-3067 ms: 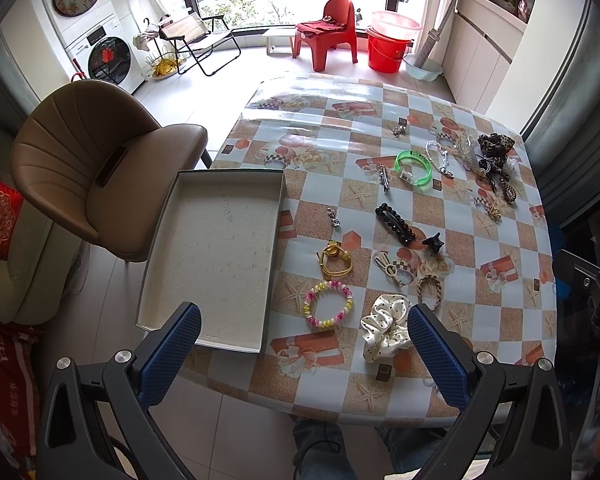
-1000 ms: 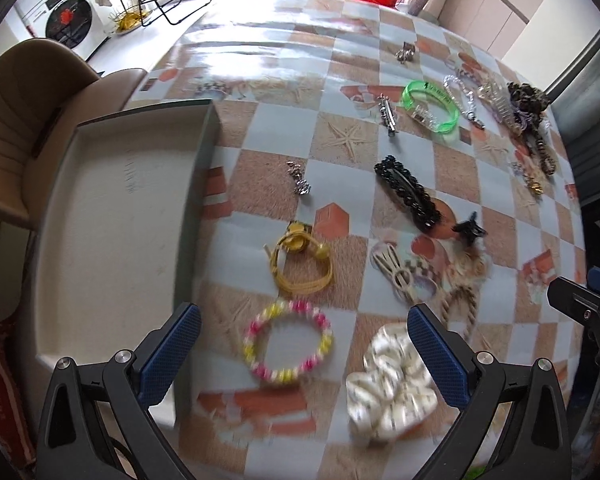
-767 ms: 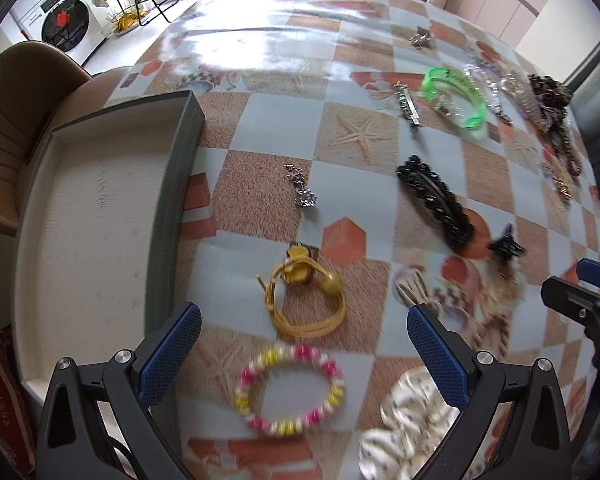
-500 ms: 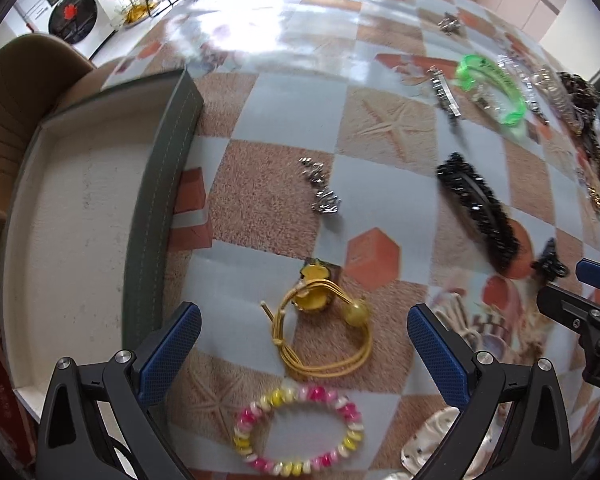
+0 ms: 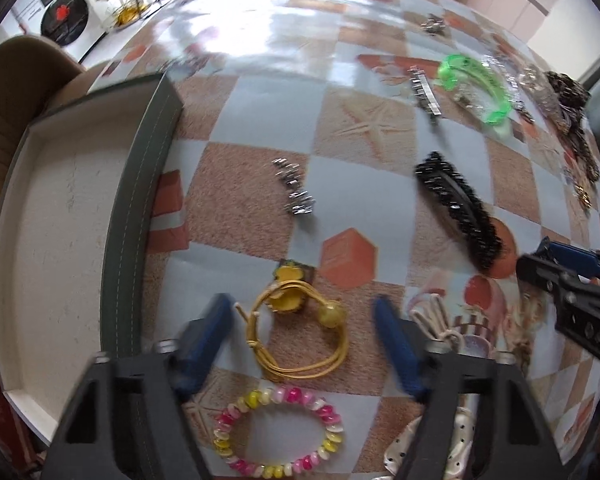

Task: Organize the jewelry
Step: 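Grasp the yellow cord hair tie with the left tool while the right tool grasps the black claw clip, then release the hair tie into the white tray with the left tool while the right tool drops the claw clip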

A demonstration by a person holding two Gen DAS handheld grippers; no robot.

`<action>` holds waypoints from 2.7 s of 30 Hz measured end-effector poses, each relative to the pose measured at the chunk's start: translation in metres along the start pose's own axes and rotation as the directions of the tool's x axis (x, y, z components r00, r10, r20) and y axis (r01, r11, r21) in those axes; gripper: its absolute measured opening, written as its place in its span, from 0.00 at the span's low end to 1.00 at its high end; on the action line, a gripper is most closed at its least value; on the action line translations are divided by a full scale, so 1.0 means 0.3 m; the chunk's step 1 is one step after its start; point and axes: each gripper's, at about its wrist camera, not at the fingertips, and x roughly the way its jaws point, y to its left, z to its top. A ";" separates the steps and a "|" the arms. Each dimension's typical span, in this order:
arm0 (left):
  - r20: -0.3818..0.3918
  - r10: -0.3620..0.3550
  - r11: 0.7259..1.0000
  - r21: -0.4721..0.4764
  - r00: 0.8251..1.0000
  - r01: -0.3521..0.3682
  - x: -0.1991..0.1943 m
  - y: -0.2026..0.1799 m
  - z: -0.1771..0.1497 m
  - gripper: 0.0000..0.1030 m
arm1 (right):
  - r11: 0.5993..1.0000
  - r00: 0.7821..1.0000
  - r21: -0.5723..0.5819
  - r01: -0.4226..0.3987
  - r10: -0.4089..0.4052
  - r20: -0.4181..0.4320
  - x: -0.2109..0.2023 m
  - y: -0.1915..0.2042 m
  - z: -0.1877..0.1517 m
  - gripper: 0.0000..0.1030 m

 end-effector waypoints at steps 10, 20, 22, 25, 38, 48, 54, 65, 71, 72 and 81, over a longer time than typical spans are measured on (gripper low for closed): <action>0.001 -0.094 0.995 -0.018 0.996 0.094 -0.061 -0.029 0.046 0.18 | 0.989 0.995 0.105 -0.103 0.102 0.018 -0.054 -0.102 -0.007 0.36; 0.084 -0.111 0.990 -0.077 0.990 0.117 -0.284 0.033 -0.014 0.18 | 0.969 0.978 0.130 -0.209 0.204 0.048 -0.190 -0.143 -0.035 0.36; 0.109 -0.101 0.989 -0.096 0.989 0.111 -0.339 0.068 -0.037 0.18 | 0.967 0.974 0.114 -0.226 0.221 0.057 -0.232 -0.143 -0.053 0.36; 0.137 -0.105 0.983 -0.134 0.985 0.124 -0.394 0.132 -0.059 0.18 | 0.968 0.971 0.084 -0.236 0.231 0.066 -0.279 -0.109 -0.049 0.36; 0.128 -0.101 0.990 -0.088 0.987 0.112 -0.412 0.509 -0.043 0.18 | 0.960 0.957 0.043 -0.278 0.273 0.101 -0.334 0.318 0.077 0.36; 0.111 -0.019 0.978 -0.206 0.994 0.042 -0.263 0.789 0.031 0.18 | 0.944 0.940 -0.019 -0.328 0.329 0.087 -0.221 0.700 0.287 0.36; 0.083 0.016 0.978 -0.206 0.996 0.002 -0.140 0.830 0.075 0.18 | 0.952 0.951 -0.018 -0.306 0.306 0.049 -0.098 0.801 0.371 0.36; 0.042 0.044 0.980 -0.195 0.998 -0.035 -0.036 0.821 0.071 0.18 | 0.968 0.968 0.022 -0.250 0.251 -0.011 0.061 0.830 0.426 0.36; 0.040 0.070 0.983 -0.175 0.997 -0.062 -0.034 0.806 0.073 0.18 | 0.967 0.967 0.027 -0.255 0.256 -0.022 0.079 0.845 0.432 0.41; 0.040 0.067 0.983 -0.174 0.997 -0.059 -0.034 0.803 0.076 0.18 | 0.964 0.964 0.031 -0.265 0.266 -0.027 0.086 0.848 0.439 0.45; 0.022 0.081 0.979 -0.187 0.996 -0.075 -0.046 0.792 0.079 0.53 | 0.938 0.943 0.103 -0.332 0.330 0.034 -0.034 0.782 0.430 0.68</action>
